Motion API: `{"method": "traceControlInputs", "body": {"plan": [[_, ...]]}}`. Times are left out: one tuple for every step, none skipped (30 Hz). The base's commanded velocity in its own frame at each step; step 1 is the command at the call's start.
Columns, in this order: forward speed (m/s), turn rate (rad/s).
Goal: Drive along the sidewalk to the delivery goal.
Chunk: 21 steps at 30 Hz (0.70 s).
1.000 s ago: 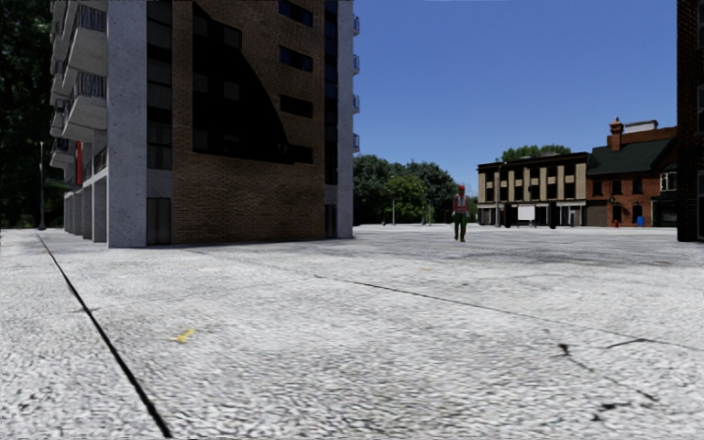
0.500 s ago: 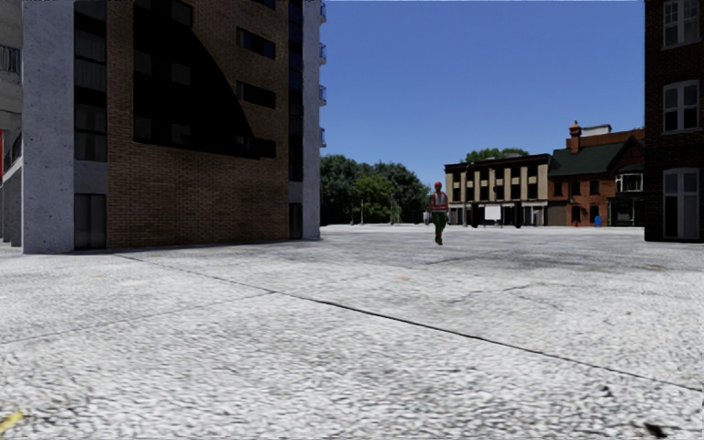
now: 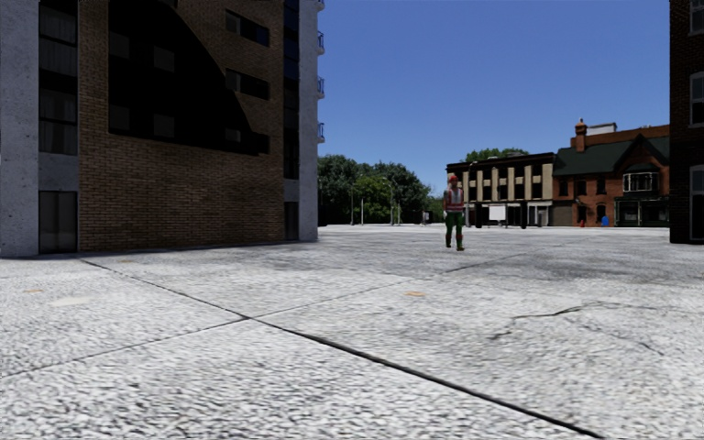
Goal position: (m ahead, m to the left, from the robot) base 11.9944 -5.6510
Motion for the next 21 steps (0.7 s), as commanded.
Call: {"method": "traceControlInputs", "body": {"plan": [[1.80, 0.00], [1.69, 0.00], [1.69, 0.00], [1.65, 0.00], [1.61, 0.00], [1.56, 0.00], [1.54, 0.00], [1.54, 0.00], [1.51, 0.00], [1.46, 0.00], [1.39, 0.00], [1.39, 0.00], [1.36, 0.00], [1.35, 0.00], [1.35, 0.00], [1.34, 0.00], [1.34, 0.00], [1.34, 0.00], [1.33, 0.00], [1.33, 0.00], [1.33, 0.00]]}}
